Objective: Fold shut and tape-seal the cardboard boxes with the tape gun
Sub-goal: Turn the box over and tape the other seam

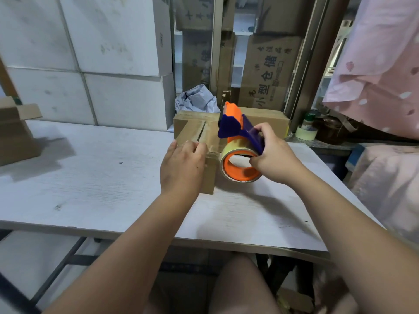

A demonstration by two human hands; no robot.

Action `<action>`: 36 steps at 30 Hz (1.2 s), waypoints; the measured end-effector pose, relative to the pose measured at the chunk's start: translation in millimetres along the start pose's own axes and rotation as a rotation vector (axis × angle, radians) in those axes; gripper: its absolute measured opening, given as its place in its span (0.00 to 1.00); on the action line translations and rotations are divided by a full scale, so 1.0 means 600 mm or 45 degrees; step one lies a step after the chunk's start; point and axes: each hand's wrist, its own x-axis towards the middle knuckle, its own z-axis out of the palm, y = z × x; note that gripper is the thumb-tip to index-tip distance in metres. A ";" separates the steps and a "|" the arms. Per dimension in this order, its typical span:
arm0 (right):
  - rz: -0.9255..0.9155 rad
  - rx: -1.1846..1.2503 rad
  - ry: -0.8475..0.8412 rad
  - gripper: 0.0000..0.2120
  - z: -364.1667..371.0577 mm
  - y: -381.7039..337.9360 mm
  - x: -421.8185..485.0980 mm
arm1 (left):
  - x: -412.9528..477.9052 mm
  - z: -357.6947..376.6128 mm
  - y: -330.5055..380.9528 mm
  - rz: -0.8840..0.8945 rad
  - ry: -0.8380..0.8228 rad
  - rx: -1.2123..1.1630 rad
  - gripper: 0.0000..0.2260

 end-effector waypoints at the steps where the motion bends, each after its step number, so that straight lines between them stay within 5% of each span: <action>1: -0.002 -0.039 -0.031 0.25 -0.002 -0.002 0.001 | 0.000 0.000 0.001 -0.005 -0.004 -0.001 0.13; 10: -0.055 -0.366 -0.129 0.23 -0.006 0.007 -0.010 | 0.003 -0.011 0.004 -0.005 -0.046 0.026 0.10; 16: 0.264 0.261 0.041 0.21 -0.018 0.038 -0.019 | 0.002 -0.012 0.004 -0.018 -0.069 -0.009 0.09; 31: 0.104 -0.749 -0.264 0.20 -0.027 0.024 -0.031 | 0.010 -0.011 0.008 -0.081 -0.128 0.023 0.08; 36: 0.169 -0.493 -0.331 0.20 -0.065 0.021 -0.023 | 0.007 -0.011 0.007 -0.069 -0.107 -0.006 0.09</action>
